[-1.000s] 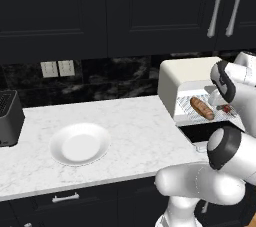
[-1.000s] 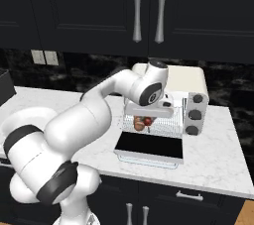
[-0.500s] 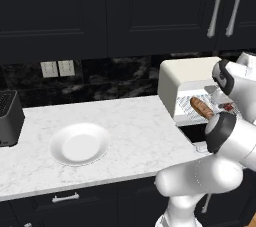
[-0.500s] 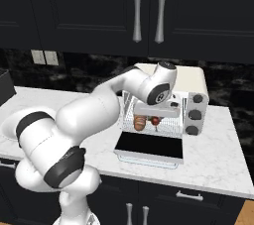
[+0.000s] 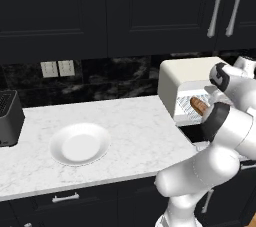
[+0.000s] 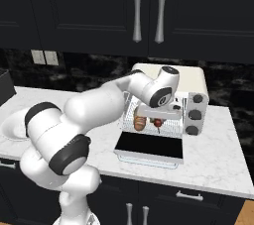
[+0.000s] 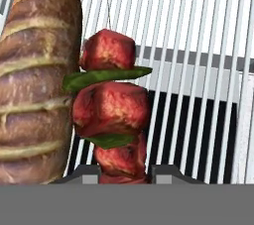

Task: Pick up the kebab skewer and baguette bread, and place them inside the toaster oven. Close the toaster oven door and start by setting the timer.

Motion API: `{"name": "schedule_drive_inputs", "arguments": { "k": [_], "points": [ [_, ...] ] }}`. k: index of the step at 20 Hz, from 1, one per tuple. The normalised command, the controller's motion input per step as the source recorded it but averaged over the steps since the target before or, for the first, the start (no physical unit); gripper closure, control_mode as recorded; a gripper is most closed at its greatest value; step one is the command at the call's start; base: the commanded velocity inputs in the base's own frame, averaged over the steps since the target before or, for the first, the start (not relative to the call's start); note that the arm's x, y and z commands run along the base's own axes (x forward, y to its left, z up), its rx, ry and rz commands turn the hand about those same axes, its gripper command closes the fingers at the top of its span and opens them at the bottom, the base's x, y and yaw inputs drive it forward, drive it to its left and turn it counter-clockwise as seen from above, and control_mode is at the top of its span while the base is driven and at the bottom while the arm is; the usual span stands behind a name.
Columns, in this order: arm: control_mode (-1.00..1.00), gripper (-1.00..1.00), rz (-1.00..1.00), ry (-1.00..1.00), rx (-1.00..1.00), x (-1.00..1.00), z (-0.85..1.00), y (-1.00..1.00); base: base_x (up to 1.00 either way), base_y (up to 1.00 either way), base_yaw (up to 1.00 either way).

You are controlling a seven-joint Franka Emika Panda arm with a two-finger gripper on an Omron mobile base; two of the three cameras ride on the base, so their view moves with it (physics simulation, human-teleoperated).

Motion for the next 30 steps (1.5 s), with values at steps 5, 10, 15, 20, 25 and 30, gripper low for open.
{"name": "schedule_drive_inputs", "arguments": {
  "k": [5, 10, 15, 20, 25, 30],
  "points": [
    [-1.00, 1.00, -0.02, -0.04, 0.00, 0.25, -0.04, -0.02, 0.00, 0.00, 0.00],
    [-1.00, -1.00, -0.02, -0.02, 0.00, 0.08, -0.09, 0.00, 0.00, 0.00, 0.00],
    [-1.00, -1.00, -0.02, 0.00, 0.00, 0.01, -0.16, -0.01, 0.00, 0.00, 0.00],
    [-1.00, -1.00, -0.01, -0.03, 0.00, 0.02, -0.07, 0.00, 0.00, 0.00, 0.00],
    [-1.00, -1.00, -0.01, -0.05, 0.00, 0.00, 0.03, -0.01, 0.00, 0.00, 0.00],
    [-1.00, -1.00, -0.04, -0.10, 0.00, -0.42, 0.50, 0.00, 0.00, 0.00, 0.00]
  ]
}}
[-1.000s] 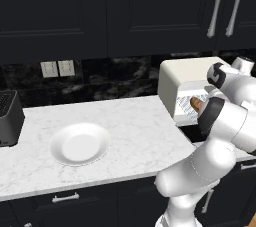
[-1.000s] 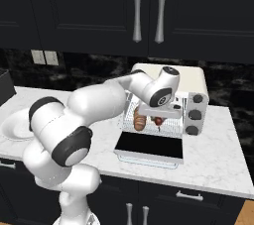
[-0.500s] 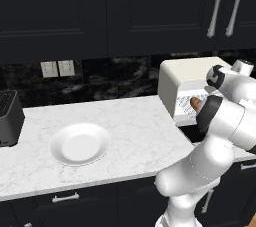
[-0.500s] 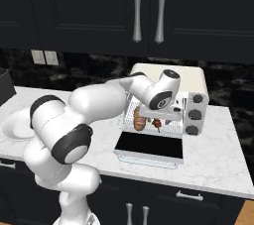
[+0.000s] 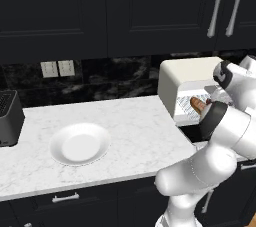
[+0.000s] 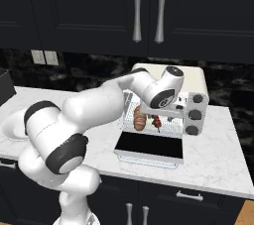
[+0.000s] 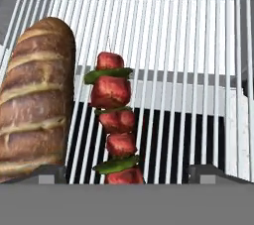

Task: Pick up the kebab skewer and baguette bread, and place them inside the toaster oven. Close the toaster oven door and start by setting the timer.

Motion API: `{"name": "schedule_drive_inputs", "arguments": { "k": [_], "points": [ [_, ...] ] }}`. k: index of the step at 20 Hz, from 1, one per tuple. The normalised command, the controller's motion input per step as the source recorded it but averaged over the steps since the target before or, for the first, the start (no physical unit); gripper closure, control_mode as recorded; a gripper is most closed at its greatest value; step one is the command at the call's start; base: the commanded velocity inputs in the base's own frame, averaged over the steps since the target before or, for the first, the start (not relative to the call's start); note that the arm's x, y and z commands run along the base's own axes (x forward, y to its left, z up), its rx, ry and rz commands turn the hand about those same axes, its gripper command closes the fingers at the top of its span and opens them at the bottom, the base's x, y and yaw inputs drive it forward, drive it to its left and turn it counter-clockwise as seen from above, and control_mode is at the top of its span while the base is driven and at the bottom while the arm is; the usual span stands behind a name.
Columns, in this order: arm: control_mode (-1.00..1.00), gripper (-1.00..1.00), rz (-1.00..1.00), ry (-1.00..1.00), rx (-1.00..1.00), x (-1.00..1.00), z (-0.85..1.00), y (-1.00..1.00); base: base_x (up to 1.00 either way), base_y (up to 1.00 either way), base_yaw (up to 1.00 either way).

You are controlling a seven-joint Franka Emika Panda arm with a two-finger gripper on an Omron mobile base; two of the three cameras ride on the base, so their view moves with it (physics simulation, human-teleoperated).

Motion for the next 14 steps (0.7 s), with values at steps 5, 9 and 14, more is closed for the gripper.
{"name": "schedule_drive_inputs", "arguments": {
  "k": [5, 9, 14],
  "points": [
    [-1.00, -1.00, -0.13, -0.07, 0.00, -0.72, 0.23, 0.00, 0.00, 0.00, 0.00],
    [-1.00, -1.00, -0.34, 0.05, 0.00, -0.59, -0.04, 0.08, 0.00, 0.00, 0.00],
    [-1.00, -1.00, -0.37, 0.14, 0.01, -0.25, -0.15, 0.00, 0.00, 0.00, 0.00]
  ]
}}
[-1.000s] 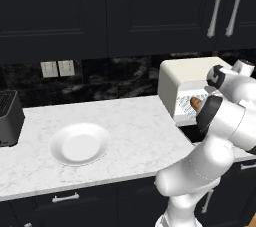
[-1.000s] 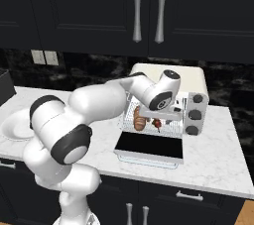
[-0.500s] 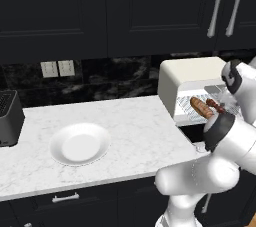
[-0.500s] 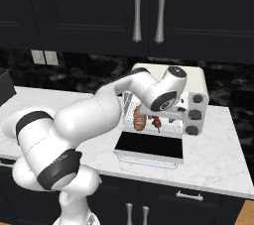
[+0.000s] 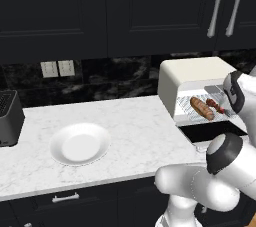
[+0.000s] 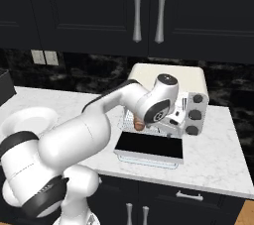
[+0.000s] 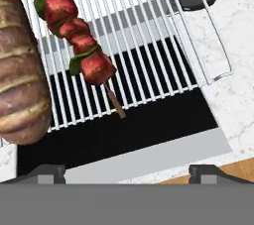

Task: Pick up the kebab skewer and baguette bread, and place them inside the toaster oven. Close the toaster oven door and start by setting the timer.

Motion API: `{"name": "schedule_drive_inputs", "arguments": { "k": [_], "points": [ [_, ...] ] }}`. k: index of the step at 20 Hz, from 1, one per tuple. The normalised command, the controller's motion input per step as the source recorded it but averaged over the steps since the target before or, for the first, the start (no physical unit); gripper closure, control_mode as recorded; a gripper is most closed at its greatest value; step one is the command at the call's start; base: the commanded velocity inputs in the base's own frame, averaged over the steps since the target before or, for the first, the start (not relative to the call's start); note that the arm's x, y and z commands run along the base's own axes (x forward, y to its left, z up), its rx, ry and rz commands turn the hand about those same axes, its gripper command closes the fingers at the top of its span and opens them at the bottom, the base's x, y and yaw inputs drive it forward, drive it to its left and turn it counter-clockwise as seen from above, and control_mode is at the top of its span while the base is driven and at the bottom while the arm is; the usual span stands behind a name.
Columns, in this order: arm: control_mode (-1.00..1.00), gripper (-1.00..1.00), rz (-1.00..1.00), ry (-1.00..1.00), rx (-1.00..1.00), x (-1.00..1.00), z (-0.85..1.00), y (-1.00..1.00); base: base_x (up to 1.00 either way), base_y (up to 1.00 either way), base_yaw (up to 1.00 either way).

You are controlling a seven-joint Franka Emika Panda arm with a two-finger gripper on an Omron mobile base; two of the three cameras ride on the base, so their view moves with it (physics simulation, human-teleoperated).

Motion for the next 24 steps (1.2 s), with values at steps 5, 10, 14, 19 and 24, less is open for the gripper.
{"name": "schedule_drive_inputs", "arguments": {
  "k": [5, 10, 14, 19, 24],
  "points": [
    [-1.00, -1.00, -0.34, 0.07, 0.00, -0.23, -0.31, 0.00, 0.00, 0.00, 0.00],
    [-1.00, -1.00, -0.19, 0.03, 0.00, -0.24, -0.34, 0.01, 0.00, 0.00, 0.00],
    [-1.00, -1.00, -0.08, 0.00, 0.00, 0.00, -0.34, 0.02, 0.00, 0.00, 0.00],
    [-1.00, -1.00, -0.03, 0.00, 0.00, 0.20, -0.25, 0.01, 0.00, 0.00, 0.00],
    [-1.00, -1.00, -0.01, 0.00, 0.00, 0.06, -0.23, 0.00, 0.00, 0.00, 0.00]
  ]
}}
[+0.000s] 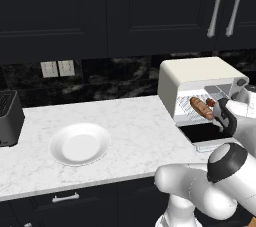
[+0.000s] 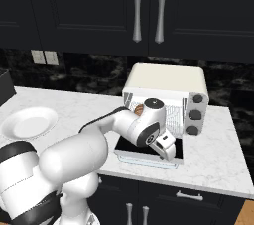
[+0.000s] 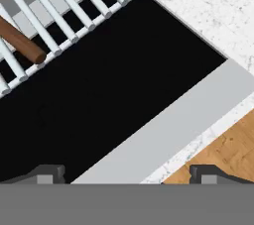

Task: Pick up the kebab skewer and baguette bread, and place them inside the toaster oven. Close the toaster oven door and start by setting the timer.

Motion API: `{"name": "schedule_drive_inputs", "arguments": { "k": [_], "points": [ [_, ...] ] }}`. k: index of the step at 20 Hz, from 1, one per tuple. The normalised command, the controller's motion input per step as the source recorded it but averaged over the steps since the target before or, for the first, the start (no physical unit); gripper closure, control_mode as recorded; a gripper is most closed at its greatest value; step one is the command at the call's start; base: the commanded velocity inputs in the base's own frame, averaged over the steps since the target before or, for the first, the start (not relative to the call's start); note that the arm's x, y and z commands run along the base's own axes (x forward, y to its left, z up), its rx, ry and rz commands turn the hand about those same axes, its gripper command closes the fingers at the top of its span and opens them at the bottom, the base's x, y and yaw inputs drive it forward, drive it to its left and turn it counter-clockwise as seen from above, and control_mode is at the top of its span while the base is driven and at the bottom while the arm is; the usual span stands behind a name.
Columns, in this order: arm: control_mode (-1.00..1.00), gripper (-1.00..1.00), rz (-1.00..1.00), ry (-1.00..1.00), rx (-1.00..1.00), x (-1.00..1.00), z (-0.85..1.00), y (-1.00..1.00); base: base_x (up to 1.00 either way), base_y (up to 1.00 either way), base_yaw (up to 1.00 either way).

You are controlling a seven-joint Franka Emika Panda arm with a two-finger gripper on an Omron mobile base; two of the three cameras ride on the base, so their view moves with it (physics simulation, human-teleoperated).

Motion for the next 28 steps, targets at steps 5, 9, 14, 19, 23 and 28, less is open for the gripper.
{"name": "schedule_drive_inputs", "arguments": {
  "k": [5, 9, 14, 19, 23, 28],
  "points": [
    [-1.00, -1.00, -0.01, 0.00, 0.00, 0.32, -0.24, 0.00, 0.00, 0.00, 0.00],
    [-1.00, -1.00, -0.02, 0.00, 0.00, 0.38, -0.19, 0.00, 0.00, 0.00, 0.00],
    [-1.00, -1.00, -0.03, -0.01, 0.00, 0.36, -0.03, 0.00, 0.00, 0.00, 0.00],
    [-1.00, -1.00, -0.07, -0.02, 0.00, 0.35, 0.00, 0.00, 0.00, 0.00, 0.00],
    [-1.00, -1.00, -0.09, -0.02, 0.00, 0.43, 0.00, 0.00, 0.00, 0.00, 0.00],
    [-1.00, -1.00, -0.09, -0.04, 0.00, 0.47, 0.00, 0.00, 0.00, 0.00, 0.00]
  ]
}}
